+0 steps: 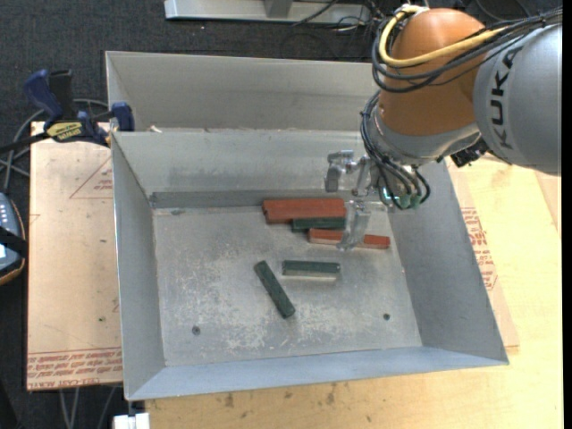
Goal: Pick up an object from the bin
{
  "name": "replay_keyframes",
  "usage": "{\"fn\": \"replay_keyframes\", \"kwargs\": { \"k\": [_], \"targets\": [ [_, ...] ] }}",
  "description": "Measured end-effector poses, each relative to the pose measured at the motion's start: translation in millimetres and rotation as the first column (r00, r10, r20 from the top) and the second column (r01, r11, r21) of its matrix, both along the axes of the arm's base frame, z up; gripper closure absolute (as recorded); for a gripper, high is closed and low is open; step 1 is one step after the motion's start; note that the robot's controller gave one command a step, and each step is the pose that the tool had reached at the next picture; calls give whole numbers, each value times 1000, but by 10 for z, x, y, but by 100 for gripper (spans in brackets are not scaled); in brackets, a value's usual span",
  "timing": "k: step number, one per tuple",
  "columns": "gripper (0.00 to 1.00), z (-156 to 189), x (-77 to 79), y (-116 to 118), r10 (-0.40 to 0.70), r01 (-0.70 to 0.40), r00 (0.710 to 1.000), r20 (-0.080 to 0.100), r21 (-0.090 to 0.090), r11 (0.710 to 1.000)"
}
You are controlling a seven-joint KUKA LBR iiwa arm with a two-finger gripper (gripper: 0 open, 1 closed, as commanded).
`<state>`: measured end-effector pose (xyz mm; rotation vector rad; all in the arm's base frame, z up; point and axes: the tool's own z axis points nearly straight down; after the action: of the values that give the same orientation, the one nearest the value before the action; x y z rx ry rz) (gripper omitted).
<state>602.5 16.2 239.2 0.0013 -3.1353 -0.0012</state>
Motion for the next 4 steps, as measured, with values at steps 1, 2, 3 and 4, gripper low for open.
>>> {"fn": "replay_keyframes", "kwargs": {
  "k": [1, 2, 3, 4],
  "targets": [
    [0, -1627, -698, 230, 36, -36, 999, 0, 1, 999],
    [0, -1674, -158, -212, 298, -298, 954, 15, -2, 955],
    [0, -1547, 274, -1439, 360, -360, 933, 13, -7, 933],
    [0, -1694, 496, -1631, 388, -388, 922, 13, -1, 922]
  ]
}}
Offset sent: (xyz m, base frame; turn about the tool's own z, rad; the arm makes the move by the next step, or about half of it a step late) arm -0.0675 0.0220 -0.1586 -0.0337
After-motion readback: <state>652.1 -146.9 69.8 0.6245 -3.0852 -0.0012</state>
